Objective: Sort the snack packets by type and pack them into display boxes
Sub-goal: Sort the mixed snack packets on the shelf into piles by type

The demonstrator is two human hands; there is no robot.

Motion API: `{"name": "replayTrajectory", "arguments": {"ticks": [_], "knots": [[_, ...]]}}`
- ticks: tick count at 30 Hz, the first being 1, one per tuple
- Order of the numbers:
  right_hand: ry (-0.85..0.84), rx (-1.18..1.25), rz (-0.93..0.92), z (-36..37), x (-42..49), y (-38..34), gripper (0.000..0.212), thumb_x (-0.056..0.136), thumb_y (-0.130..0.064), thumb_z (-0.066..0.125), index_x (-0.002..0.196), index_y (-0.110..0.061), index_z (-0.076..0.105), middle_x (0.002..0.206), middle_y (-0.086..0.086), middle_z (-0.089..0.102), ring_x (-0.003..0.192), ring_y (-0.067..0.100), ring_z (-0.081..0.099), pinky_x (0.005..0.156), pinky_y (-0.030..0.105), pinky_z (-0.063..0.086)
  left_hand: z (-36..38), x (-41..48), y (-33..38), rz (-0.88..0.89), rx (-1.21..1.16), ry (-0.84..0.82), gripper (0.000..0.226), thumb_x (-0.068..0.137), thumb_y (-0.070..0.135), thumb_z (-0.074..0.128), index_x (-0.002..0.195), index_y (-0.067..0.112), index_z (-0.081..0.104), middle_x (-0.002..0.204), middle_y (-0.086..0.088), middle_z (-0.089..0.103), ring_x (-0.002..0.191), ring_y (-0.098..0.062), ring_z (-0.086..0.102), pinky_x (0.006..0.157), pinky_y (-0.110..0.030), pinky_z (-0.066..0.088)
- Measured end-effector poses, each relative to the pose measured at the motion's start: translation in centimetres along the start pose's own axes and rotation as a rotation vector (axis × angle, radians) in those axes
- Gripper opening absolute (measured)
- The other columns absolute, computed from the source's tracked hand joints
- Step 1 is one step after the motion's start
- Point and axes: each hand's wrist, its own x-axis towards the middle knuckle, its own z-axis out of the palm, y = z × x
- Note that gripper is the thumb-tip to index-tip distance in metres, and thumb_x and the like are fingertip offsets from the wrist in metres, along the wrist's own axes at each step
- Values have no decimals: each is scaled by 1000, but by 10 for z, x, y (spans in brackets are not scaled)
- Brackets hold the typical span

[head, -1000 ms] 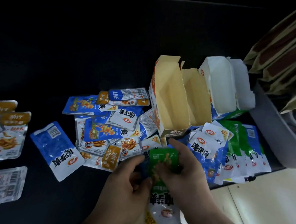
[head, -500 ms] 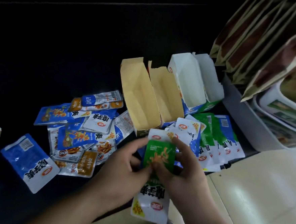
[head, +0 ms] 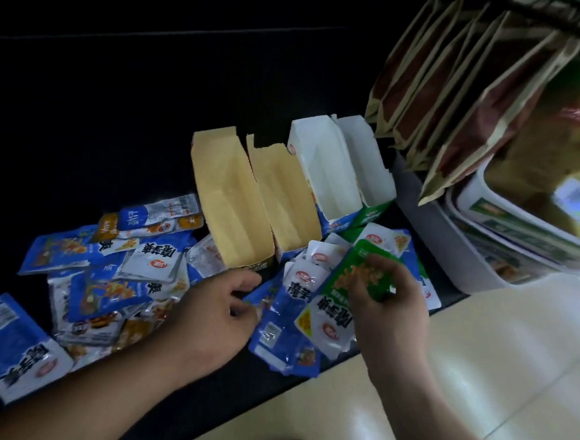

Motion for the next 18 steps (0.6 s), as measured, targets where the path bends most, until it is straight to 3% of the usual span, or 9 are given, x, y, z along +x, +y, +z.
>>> {"name": "replayTrajectory", "arguments": {"ticks": [2, 5, 8, 10, 14, 18], "knots": [[20, -37, -2, 2, 17, -1, 38, 80, -46, 72, 117, -44, 63, 116, -4, 66, 105, 21, 67, 91, 49, 59, 12, -4, 6, 10, -40, 33, 44, 96, 22, 71, 137, 34, 60, 118, 26, 64, 100, 12, 63, 78, -9, 47], [-121, -242, -22, 10, 21, 6, 57, 81, -46, 79, 134, -41, 57, 131, 2, 57, 116, 24, 60, 98, 49, 54, 23, -11, 10, -7, -105, 92, 42, 97, 24, 70, 134, 39, 61, 115, 28, 63, 102, 10, 63, 76, -10, 45], [-187, -500, -128, 11, 7, 20, 69, 84, -44, 80, 147, -38, 52, 162, 12, 25, 147, 38, 27, 117, 55, 35, 25, -23, 5, -33, -122, 98, 36, 97, 24, 69, 124, 46, 59, 105, 20, 69, 94, 15, 62, 66, -5, 44], [-153, -586, -198, 7, 1, 28, 68, 85, -52, 77, 146, -44, 50, 170, 9, 9, 154, 35, 9, 119, 58, 31, 25, -31, 0, -44, -120, 71, 35, 97, 24, 68, 119, 50, 57, 100, 13, 72, 90, 15, 62, 62, -3, 44], [-140, -673, -262, 8, 4, 28, 64, 86, -65, 68, 144, -46, 51, 170, 5, 18, 153, 30, 19, 114, 54, 40, 21, -36, -5, -65, -99, 68, 36, 98, 26, 67, 123, 49, 56, 103, 13, 70, 86, 13, 63, 59, -5, 45], [-185, -739, -183, 18, 14, 21, 69, 88, -75, 54, 150, -47, 40, 171, 4, 17, 153, 29, 19, 121, 48, 27, 23, -37, -7, -4, 0, 92, 37, 97, 24, 69, 118, 51, 55, 106, 22, 60, 101, 25, 48, 71, 2, 41]]}}
